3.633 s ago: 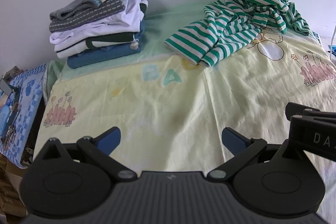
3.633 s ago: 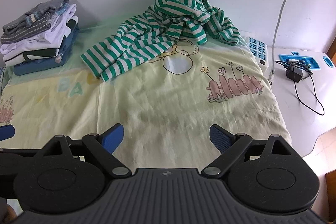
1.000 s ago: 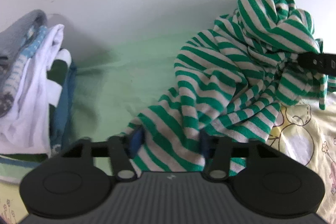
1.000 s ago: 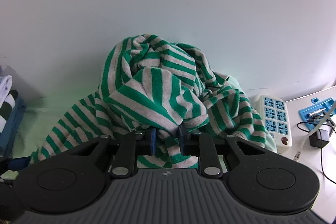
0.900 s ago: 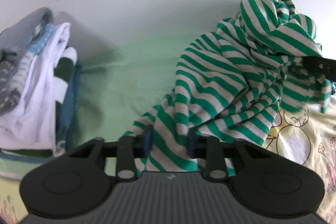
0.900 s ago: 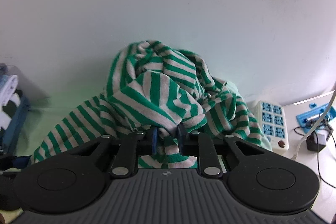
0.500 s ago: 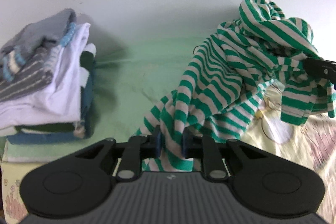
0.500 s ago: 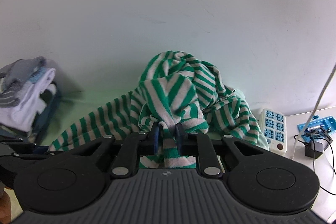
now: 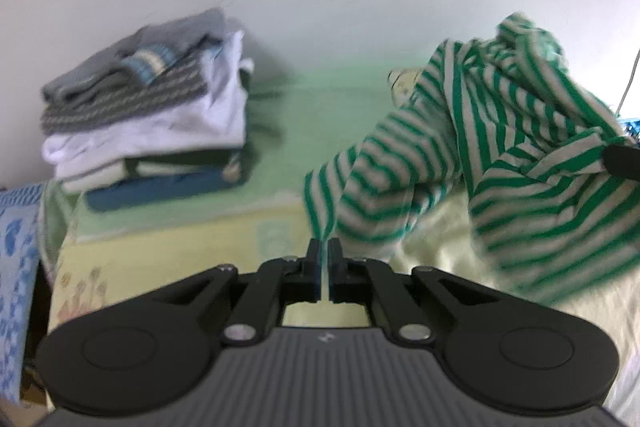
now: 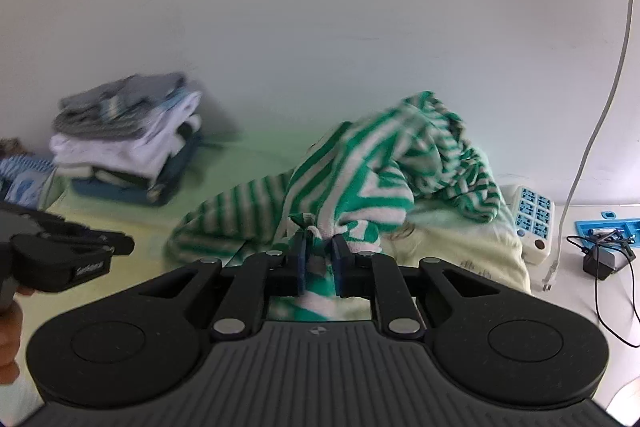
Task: Fold clothes
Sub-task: 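Lift the shirt with the right gripper while the left gripper grasps another edge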
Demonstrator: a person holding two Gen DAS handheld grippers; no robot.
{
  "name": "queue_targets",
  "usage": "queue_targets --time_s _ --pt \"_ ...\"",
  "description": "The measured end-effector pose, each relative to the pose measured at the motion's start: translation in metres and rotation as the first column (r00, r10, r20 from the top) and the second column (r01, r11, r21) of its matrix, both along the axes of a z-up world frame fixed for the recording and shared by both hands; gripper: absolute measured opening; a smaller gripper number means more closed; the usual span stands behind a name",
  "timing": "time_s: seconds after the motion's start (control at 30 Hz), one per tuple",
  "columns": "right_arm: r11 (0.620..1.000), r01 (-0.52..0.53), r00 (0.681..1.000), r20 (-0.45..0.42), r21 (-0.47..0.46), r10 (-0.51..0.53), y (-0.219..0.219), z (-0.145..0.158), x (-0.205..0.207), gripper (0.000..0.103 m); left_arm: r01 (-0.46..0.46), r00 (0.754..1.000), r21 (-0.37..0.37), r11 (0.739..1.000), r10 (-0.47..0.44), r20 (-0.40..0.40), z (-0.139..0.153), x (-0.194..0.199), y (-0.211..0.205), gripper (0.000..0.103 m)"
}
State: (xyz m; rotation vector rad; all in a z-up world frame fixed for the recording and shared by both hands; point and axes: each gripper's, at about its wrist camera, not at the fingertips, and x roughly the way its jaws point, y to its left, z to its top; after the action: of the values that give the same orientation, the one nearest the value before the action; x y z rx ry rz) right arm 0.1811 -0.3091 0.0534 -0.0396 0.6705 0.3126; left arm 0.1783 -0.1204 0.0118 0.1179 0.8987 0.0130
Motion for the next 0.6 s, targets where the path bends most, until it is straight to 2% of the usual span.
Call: queue_targets --time_s 0.1,0.3,0.33,0.37,0.4,0.47,0.5,0.6 --pt "1.000 -0.014 1.000 -0.024 0.008 0.014 0.004 -0.003 -0.021 0.014 0.003 1.000 -0.015 1.000 -0.003 -0.005 -0.002 -0.023 0.004 0.000" --pt "1.000 -0.009 0.997 -0.077 0.009 0.010 0.006 -0.020 -0.066 0.011 0.076 0.997 -0.019 0.997 -0.077 -0.007 -0.008 -0.065 -0.013 0.016" --pt "1.000 -0.002 0.996 -0.090 0.015 0.003 0.005 -0.023 -0.074 0.001 0.099 0.995 -0.021 0.995 -0.099 -0.011 -0.010 -0.071 -0.017 0.025" --pt "1.000 0.000 0.995 -0.101 0.020 0.002 0.004 -0.025 -0.083 0.001 0.125 0.992 -0.023 0.992 -0.125 -0.008 -0.012 -0.076 -0.022 0.033" --pt "1.000 0.001 0.994 -0.108 0.018 0.001 0.004 -0.028 -0.093 0.001 0.149 0.989 -0.026 0.988 -0.149 -0.001 -0.014 -0.081 -0.025 0.037" --pt "1.000 -0.003 0.995 -0.104 -0.029 0.000 0.009 -0.034 -0.111 0.001 0.195 0.981 -0.018 0.981 -0.195 0.011 -0.019 -0.089 -0.033 0.057" --pt "0.998 0.020 0.995 -0.094 -0.052 -0.025 0.009 -0.037 -0.117 0.001 0.212 0.977 -0.009 0.977 -0.211 0.014 -0.021 -0.091 -0.036 0.059" --pt "0.992 0.119 0.985 -0.120 -0.048 -0.124 -0.004 -0.046 -0.111 0.023 0.277 0.961 0.007 0.961 -0.277 0.018 -0.028 -0.094 -0.047 0.065"
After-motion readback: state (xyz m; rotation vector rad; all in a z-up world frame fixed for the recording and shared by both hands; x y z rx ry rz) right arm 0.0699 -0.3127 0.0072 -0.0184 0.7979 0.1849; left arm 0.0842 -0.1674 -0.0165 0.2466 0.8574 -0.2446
